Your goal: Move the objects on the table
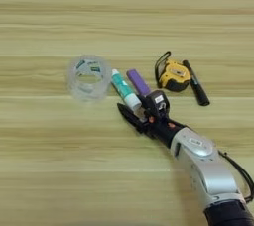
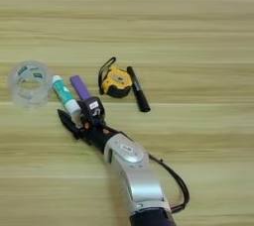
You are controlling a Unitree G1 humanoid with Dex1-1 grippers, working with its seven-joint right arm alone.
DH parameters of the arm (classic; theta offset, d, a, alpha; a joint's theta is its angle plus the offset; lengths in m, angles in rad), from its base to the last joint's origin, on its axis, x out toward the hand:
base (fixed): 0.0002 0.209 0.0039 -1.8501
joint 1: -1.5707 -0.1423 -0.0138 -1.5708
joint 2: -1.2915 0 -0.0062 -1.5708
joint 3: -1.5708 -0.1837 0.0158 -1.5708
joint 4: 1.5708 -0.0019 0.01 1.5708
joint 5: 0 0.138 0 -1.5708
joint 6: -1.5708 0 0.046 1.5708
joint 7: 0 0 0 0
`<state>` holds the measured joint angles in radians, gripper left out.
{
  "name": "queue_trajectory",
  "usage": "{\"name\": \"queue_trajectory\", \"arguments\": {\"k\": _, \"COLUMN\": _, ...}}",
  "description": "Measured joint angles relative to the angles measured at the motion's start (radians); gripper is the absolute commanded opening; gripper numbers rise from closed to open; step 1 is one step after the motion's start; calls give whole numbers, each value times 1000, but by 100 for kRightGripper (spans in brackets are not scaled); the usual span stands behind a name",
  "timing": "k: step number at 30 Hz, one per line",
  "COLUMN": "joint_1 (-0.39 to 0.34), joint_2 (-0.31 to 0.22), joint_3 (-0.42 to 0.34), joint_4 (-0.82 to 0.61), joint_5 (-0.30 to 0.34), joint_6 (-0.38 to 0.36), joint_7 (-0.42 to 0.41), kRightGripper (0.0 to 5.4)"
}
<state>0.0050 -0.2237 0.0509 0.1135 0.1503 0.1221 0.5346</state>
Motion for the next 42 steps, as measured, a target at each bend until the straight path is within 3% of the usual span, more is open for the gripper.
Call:
{"name": "queue_trajectory", "arguments": {"k": 8, "joint_1": -2, "joint_2": 0, "joint_3": -2, "joint_4": 3, "joint_5": 0, "joint_6": -1, "joint_7": 0, "kRightGripper": 172}}
{"name": "queue_trajectory", "arguments": {"k": 23, "joint_1": 6, "joint_2": 1, "joint_3": -11, "joint_4": -10, "joint_5": 0, "joint_6": 0, "joint_7": -8, "kRightGripper": 170}}
{"name": "queue_trajectory", "arguments": {"k": 42, "joint_1": 42, "joint_2": -48, "joint_3": -189, "joint_4": -207, "joint_5": 47, "joint_6": 24, "joint_7": -53, "kRightGripper": 170}}
